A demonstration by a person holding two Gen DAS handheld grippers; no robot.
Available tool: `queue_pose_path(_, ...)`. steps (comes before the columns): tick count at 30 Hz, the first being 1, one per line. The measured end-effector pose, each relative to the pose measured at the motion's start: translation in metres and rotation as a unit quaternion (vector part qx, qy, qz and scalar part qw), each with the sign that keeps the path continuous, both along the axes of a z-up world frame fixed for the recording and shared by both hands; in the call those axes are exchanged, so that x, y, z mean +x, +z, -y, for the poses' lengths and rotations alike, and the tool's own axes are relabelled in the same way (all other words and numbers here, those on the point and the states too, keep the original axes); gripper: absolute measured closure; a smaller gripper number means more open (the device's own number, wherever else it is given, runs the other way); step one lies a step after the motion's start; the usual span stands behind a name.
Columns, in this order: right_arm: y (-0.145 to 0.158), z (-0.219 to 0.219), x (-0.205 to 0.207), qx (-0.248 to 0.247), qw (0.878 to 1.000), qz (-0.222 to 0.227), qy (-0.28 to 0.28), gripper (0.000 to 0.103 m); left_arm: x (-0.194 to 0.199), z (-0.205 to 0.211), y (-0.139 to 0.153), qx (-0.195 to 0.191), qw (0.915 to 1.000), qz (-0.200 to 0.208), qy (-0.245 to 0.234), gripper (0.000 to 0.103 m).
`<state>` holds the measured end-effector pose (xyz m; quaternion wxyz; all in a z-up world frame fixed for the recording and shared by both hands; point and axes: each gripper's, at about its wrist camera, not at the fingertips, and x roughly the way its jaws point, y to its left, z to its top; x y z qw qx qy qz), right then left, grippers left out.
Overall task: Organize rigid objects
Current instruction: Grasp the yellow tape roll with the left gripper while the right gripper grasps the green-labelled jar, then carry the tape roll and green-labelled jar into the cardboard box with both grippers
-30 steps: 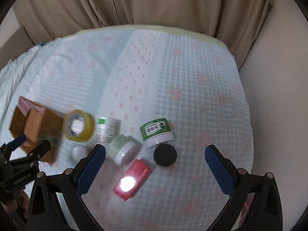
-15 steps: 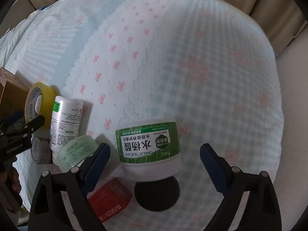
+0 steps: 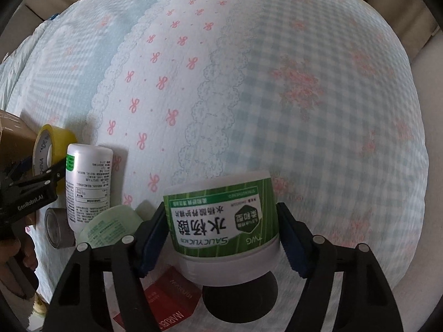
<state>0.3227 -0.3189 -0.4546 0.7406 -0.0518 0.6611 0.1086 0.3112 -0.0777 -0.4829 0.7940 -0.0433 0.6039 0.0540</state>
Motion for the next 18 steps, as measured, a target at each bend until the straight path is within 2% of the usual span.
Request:
queue_pose_path(3, 0.000, 0.001, -0.003, 0.003, 1.000, 0.005, -0.011, 0.034, -0.001, 0.000, 0.007, 0.003, 0.9999, 0.013, -0.003, 0.005)
queue_pose_path(8, 0.019, 0.007, -0.005, 0.023, 0.998, 0.027, -0.048, 0.034, -0.011, 0.010, 0.037, 0.008, 0.9990, 0.041, -0.015, 0.005)
queue_pose_path(13, 0.063, 0.005, -0.017, 0.036, 0.995, 0.058, -0.070, 0.034, -0.025, 0.017, 0.078, -0.004, 0.9974, 0.070, -0.018, 0.005)
queue_pose_path(18, 0.122, 0.007, -0.045, 0.042, 0.991, 0.093, -0.084, 0.034, -0.052, 0.017, 0.142, -0.015, 0.9940, 0.106, -0.022, 0.005)
